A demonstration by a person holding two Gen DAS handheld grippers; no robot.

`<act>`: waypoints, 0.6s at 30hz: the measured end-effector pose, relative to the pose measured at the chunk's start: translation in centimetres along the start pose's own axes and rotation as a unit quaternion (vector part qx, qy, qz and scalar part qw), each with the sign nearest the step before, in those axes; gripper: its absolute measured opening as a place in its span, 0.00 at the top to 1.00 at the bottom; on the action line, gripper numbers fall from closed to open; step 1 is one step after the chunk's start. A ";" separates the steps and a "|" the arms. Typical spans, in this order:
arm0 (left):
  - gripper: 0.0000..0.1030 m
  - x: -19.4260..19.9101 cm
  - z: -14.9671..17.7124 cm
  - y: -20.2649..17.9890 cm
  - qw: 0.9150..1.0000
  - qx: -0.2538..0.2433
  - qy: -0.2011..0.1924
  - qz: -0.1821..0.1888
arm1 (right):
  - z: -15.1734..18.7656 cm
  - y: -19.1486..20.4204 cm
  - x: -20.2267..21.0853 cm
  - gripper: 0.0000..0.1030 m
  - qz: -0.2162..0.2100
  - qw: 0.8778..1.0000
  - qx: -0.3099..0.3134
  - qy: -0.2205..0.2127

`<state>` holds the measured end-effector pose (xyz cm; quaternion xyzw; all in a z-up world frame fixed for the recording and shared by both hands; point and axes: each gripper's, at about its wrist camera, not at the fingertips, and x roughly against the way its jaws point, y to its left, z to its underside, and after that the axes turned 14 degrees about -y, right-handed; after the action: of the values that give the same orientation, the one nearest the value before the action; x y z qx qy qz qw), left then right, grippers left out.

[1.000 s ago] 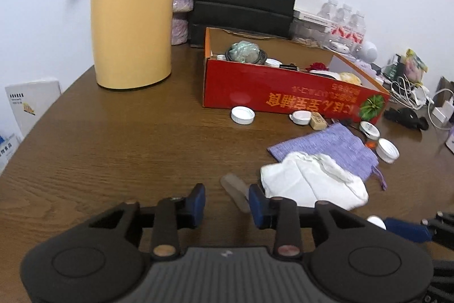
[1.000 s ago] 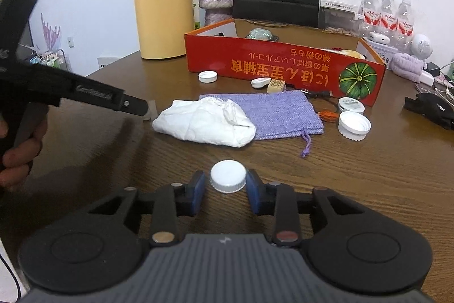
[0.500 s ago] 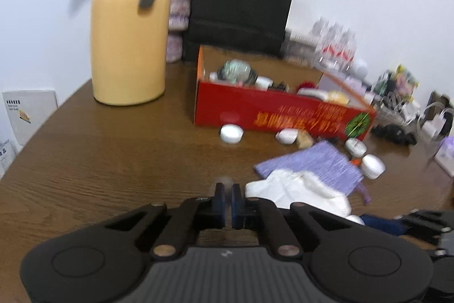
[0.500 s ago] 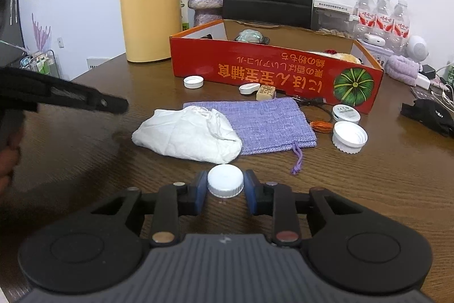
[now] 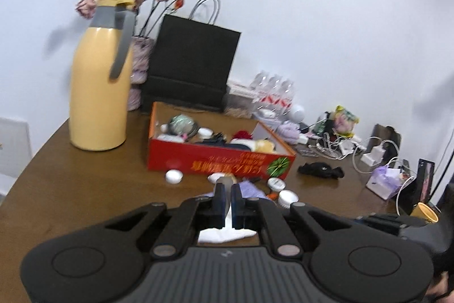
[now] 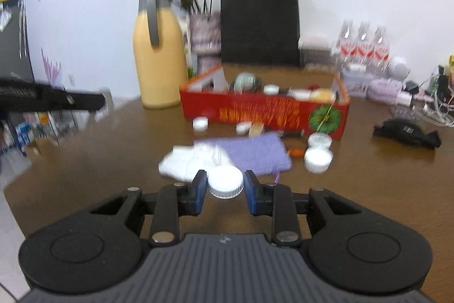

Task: Organize objects
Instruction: 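Carry both items into the box and open both tools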

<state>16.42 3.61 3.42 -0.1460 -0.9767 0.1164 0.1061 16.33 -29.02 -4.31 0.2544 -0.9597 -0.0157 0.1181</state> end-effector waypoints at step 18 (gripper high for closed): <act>0.91 -32.3 -6.3 7.2 0.986 -0.081 0.122 -0.075 | -10.7 -8.6 -31.5 0.72 0.007 0.993 -0.053 0.103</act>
<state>50.02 1.52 1.94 -0.0937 -0.9708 0.0102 0.2205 49.52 -20.75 -1.61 0.2412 -0.9420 -0.0395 0.2300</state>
